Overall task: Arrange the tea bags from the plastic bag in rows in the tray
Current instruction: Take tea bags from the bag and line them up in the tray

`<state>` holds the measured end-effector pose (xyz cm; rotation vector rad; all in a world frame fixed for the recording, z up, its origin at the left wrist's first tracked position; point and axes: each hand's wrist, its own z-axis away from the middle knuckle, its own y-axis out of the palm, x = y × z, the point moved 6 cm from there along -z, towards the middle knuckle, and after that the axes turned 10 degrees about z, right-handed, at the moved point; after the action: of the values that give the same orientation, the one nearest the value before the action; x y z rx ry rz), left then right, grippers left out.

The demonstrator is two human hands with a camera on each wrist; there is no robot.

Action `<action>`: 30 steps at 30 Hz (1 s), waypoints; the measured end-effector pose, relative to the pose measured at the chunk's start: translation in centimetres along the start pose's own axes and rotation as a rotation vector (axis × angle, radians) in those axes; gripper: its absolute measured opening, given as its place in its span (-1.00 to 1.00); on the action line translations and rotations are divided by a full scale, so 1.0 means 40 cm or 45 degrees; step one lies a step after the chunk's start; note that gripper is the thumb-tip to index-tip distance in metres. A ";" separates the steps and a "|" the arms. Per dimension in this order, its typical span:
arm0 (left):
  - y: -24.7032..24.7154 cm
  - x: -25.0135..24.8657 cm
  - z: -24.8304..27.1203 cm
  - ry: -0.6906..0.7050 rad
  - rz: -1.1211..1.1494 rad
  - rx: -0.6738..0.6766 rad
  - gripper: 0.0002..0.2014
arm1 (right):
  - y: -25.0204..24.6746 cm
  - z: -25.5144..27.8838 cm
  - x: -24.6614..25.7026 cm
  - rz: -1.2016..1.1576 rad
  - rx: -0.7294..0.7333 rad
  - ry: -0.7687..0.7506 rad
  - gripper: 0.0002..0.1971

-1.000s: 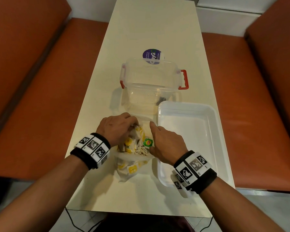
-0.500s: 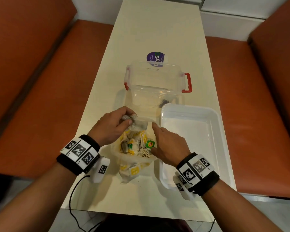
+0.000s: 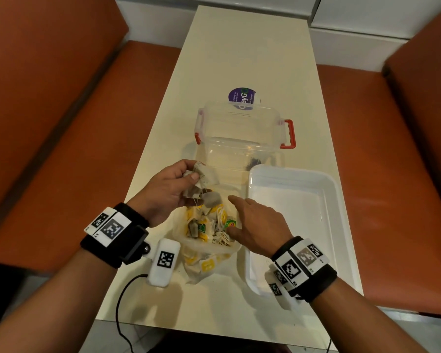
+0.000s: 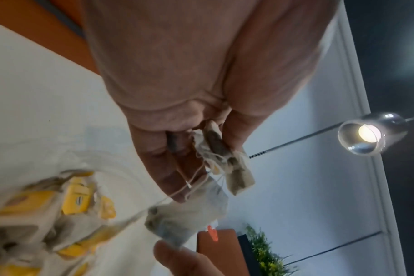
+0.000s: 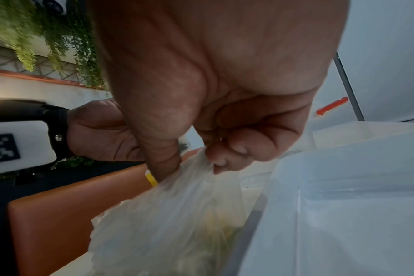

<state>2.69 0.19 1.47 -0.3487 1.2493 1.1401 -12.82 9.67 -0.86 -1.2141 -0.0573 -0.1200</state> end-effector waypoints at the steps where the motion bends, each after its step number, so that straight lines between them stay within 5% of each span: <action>1: 0.004 -0.002 -0.001 -0.006 0.047 0.000 -0.82 | -0.005 0.001 -0.002 0.006 -0.016 0.010 -0.30; 5: 0.020 0.000 -0.004 -0.030 0.198 -0.002 -0.81 | -0.032 0.008 -0.022 -0.090 -0.109 0.066 -0.25; 9: 0.041 0.000 -0.003 -0.038 0.287 0.008 -0.81 | -0.066 0.014 -0.025 -0.569 -0.239 0.014 -0.20; 11: 0.049 0.002 -0.005 -0.045 0.318 0.011 -0.79 | -0.083 0.012 -0.025 -0.749 -0.310 0.000 -0.31; 15: 0.054 0.017 -0.011 -0.076 0.411 -0.019 -0.78 | -0.106 0.006 -0.041 -1.005 -0.446 0.019 -0.85; 18: 0.053 0.036 -0.016 -0.094 0.510 -0.056 -0.78 | -0.099 0.003 -0.053 -1.267 -0.397 -0.031 -0.85; 30: 0.104 0.122 -0.030 -0.209 0.945 -0.108 -0.70 | -0.122 0.025 -0.072 -1.371 -0.383 -0.139 -0.84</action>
<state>-1.92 3.51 -1.71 0.1720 1.2139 1.8123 -16.26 9.10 3.70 -1.3746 -0.8134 -1.0284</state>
